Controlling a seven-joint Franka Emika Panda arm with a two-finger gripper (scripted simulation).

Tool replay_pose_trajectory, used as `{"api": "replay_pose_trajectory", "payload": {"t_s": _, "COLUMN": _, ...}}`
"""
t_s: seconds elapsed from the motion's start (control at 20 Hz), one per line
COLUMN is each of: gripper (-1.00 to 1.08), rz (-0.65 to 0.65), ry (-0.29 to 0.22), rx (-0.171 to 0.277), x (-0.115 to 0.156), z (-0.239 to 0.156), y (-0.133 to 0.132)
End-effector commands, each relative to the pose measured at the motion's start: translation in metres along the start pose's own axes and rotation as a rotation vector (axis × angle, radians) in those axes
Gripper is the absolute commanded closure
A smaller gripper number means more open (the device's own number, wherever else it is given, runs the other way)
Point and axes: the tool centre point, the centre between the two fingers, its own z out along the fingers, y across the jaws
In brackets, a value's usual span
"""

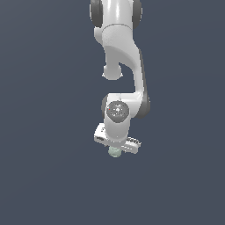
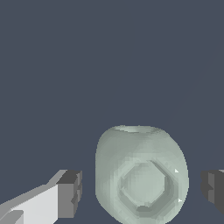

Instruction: Pick up the object and move it to a goal position.

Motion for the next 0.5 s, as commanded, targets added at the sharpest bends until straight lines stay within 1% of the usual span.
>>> {"api": "replay_pose_trajectory", "payload": {"t_s": 0.0, "gripper": -0.92, "rz": 0.001, "ry": -0.001, "rx": 0.000, "x": -0.0006, "z": 0.0136, "y": 0.0001}}
{"api": "replay_pose_trajectory", "payload": {"t_s": 0.15, "gripper": -0.92, "rz": 0.001, "ry": 0.000, "rx": 0.000, "x": -0.0002, "z": 0.0217, "y": 0.0001}}
{"api": "replay_pose_trajectory", "payload": {"t_s": 0.35, "gripper": -0.92, "rz": 0.001, "ry": 0.000, "rx": 0.000, "x": 0.0010, "z": 0.0216, "y": -0.0002}}
{"api": "replay_pose_trajectory", "payload": {"t_s": 0.4, "gripper": 1.08, "rz": 0.001, "ry": 0.000, "rx": 0.000, "x": 0.0010, "z": 0.0216, "y": -0.0002}}
{"api": "replay_pose_trajectory", "payload": {"t_s": 0.45, "gripper": 1.08, "rz": 0.001, "ry": 0.000, "rx": 0.000, "x": 0.0010, "z": 0.0216, "y": -0.0002}}
